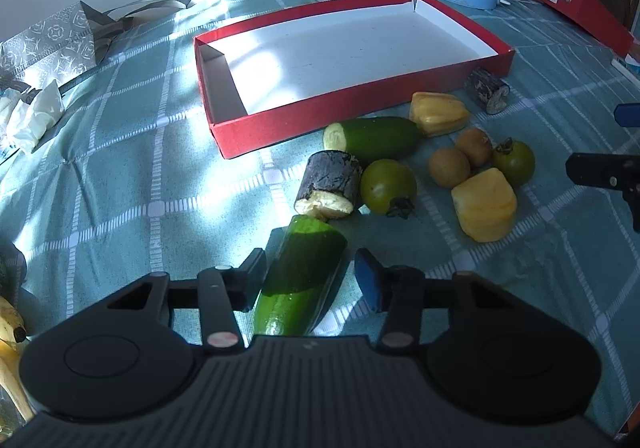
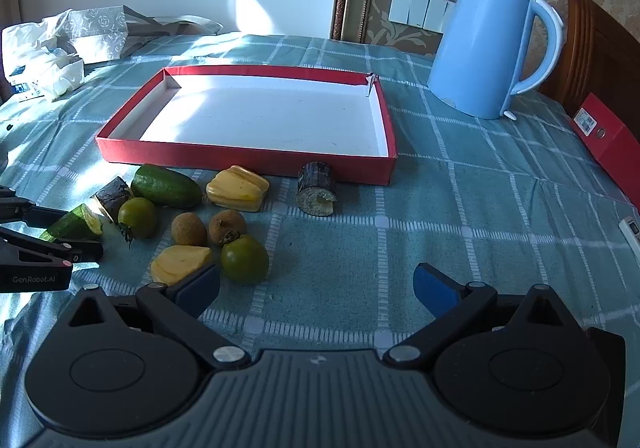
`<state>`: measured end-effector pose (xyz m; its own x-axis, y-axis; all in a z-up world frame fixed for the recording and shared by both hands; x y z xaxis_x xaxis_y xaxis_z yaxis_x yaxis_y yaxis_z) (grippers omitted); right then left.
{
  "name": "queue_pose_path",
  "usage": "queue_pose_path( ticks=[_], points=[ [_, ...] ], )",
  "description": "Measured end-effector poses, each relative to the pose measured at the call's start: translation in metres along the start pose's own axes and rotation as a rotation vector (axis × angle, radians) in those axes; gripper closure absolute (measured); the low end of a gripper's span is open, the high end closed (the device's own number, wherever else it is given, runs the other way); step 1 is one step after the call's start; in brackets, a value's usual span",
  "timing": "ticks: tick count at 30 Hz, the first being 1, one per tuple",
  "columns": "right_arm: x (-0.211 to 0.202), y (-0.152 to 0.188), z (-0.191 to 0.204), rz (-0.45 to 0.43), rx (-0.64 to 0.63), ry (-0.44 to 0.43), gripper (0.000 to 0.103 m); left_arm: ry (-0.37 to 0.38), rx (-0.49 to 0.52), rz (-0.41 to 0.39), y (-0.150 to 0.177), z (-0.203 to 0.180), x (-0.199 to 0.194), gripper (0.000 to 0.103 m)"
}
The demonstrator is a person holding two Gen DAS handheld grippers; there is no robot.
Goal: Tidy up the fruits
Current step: 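Close the left tool on the cucumber while the right tool closes on the green tomato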
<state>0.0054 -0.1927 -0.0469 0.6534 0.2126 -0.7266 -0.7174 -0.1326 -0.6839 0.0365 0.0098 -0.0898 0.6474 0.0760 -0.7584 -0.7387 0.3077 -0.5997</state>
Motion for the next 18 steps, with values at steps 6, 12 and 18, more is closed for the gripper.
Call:
queue_pose_path(
  ticks=[6,12,18],
  points=[
    [0.004,-0.003,0.003,-0.009,-0.018,-0.027,0.000,-0.026,-0.006,-0.001,0.000,-0.002,-0.001,0.064],
    [0.009,-0.004,0.004,-0.001,-0.045,-0.039,0.000,-0.057,-0.049,0.001,0.000,0.001,-0.001,0.067],
    [0.020,-0.001,0.004,0.042,-0.065,-0.075,0.013,-0.061,-0.059,0.002,-0.001,0.004,-0.001,0.068]
  ],
)
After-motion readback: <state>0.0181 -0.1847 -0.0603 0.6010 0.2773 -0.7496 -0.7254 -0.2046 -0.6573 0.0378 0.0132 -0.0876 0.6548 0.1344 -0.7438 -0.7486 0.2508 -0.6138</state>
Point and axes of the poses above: each gripper's, at about its wrist camera, not at the fingertips, and x roughly the way its jaws point, z to its left, y to its underside, the point moved 2 cm from there along x, roughly the way its jaws point, and after that the axes turned 12 degrees about -y, right-handed, at the moved point
